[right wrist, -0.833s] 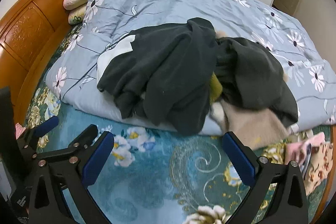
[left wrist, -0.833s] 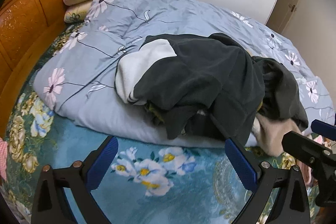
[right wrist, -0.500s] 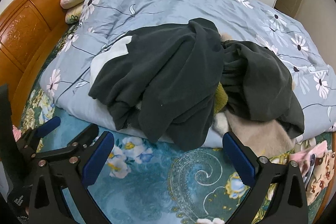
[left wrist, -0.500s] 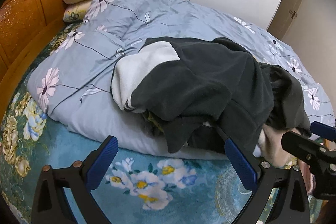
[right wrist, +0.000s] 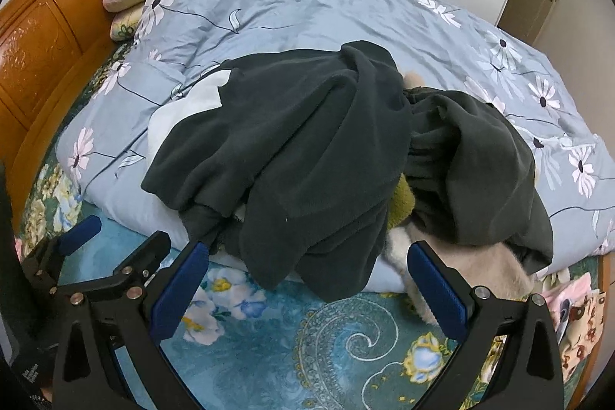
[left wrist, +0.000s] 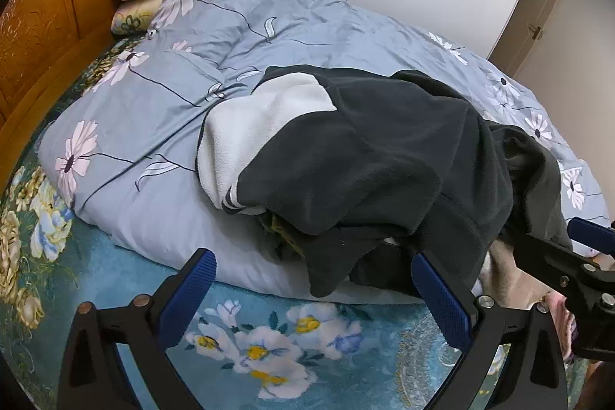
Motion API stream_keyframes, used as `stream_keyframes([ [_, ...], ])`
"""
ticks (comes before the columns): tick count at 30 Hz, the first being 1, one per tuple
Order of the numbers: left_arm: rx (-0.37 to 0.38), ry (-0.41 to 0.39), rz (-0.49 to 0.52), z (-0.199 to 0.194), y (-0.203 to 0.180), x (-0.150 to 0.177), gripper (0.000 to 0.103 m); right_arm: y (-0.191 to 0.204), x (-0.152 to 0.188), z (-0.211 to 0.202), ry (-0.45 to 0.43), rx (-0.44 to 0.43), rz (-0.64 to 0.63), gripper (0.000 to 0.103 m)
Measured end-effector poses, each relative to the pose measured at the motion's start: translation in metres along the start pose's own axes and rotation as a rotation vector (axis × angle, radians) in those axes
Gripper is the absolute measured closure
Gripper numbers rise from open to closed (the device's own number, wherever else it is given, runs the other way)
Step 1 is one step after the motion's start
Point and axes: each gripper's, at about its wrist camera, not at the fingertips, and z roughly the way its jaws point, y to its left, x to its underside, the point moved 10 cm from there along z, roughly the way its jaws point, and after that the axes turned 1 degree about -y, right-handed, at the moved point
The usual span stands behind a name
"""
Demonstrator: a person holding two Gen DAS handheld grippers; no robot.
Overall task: Fold clothes
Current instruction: 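Move both grippers toward the black-and-white hoodie on the clothes pile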
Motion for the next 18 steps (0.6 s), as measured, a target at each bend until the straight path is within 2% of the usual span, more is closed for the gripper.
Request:
stream_keyframes([
  [7,0.014,-0.003,0.0,0.007,0.001,-0.002,0.0,0.006,0.0,0.007,0.01,-0.004,-0.049,0.0],
  [18,0.038,0.011,0.006,0.016,0.0,0.0,0.0,0.01,0.0,0.02,0.026,-0.02,-0.053,0.0],
])
